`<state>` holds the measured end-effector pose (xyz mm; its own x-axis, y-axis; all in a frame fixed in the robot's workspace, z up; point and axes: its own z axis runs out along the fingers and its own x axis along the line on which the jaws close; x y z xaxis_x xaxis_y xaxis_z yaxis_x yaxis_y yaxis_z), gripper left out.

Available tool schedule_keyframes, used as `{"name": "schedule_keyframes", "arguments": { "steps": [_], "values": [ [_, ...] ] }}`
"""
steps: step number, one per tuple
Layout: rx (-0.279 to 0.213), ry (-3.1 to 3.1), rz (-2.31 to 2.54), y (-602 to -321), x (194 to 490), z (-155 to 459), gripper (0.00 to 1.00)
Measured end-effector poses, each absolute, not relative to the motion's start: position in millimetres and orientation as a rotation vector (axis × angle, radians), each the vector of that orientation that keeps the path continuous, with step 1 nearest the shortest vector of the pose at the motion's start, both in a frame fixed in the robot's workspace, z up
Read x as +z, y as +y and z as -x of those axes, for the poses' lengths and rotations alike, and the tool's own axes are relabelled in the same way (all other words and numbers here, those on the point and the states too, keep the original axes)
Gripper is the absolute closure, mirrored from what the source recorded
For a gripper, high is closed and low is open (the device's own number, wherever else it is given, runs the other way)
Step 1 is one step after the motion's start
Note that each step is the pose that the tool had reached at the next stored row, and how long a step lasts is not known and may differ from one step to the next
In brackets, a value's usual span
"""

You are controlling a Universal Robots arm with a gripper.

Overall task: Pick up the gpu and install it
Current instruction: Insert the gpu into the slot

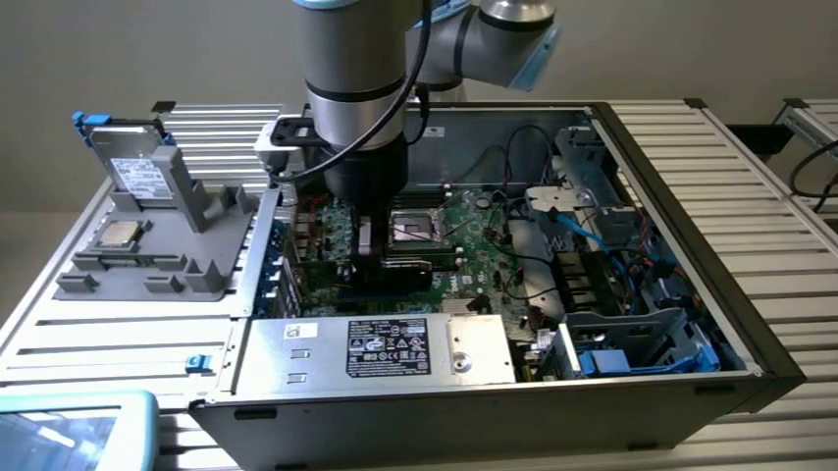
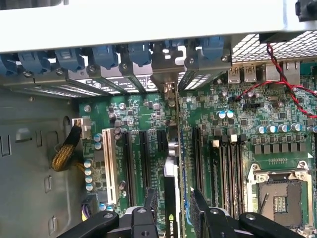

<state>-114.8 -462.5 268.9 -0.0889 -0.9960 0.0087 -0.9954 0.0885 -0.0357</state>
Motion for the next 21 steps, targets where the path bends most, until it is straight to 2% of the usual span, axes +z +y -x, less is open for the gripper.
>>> {"name": "schedule_keyframes", "arguments": {
  "steps": [21],
  "values": [
    [-0.037, 2.298, 2.101, -464, 258, 116, 0.59]
  ]
}}
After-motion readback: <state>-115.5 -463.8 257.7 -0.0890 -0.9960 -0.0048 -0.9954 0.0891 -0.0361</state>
